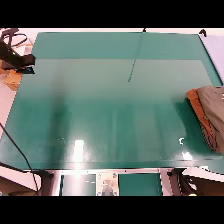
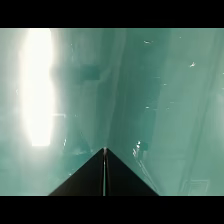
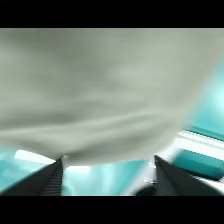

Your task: Fold the shirts.

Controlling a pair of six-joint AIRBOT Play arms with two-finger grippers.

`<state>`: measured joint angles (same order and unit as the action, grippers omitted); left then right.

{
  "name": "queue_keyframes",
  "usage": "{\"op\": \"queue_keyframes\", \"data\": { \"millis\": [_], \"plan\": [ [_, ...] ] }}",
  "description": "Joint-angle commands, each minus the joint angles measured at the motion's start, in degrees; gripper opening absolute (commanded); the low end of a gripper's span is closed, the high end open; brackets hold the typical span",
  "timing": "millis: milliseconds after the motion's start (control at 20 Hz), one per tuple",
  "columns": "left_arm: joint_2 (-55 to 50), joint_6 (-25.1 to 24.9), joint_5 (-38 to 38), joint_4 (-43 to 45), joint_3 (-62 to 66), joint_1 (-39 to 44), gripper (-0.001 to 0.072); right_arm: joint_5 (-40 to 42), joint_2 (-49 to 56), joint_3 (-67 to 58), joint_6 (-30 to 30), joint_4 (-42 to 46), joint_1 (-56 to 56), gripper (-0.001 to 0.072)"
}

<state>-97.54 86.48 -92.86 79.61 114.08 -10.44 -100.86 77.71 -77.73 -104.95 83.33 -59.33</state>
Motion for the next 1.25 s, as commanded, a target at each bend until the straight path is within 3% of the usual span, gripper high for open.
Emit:
{"op": "queue_keyframes", "data": {
  "millis": [0,150,300,450,650,1200],
  "plan": [
    [0.83,0.13,-2.29,-3.80,-0.13,0.07,0.0025,0.83,0.13,-8.09,1.29,-12.24,6.51,0.0050],
    [6.19,0.50,-2.91,-3.74,-4.85,1.55,0.0025,8.61,-2.64,-11.67,2.86,-13.88,19.67,0.0022],
    [17.77,0.44,1.44,-3.74,-19.28,4.76,0.0025,15.10,-7.41,-8.00,6.34,-12.68,33.64,0.0020],
    [31.78,0.50,6.73,-3.78,-38.47,8.66,0.0025,21.59,-16.90,6.95,8.09,-8.55,46.73,0.0020],
    [44.28,1.57,10.38,-3.80,-56.02,11.56,0.0026,31.54,-29.16,29.16,7.41,-9.38,58.49,0.0021],
    [45.55,1.57,10.49,-3.58,-57.66,11.56,0.0026,29.05,-30.75,32.65,7.50,-10.25,64.22,0.0022]
  ]
}}
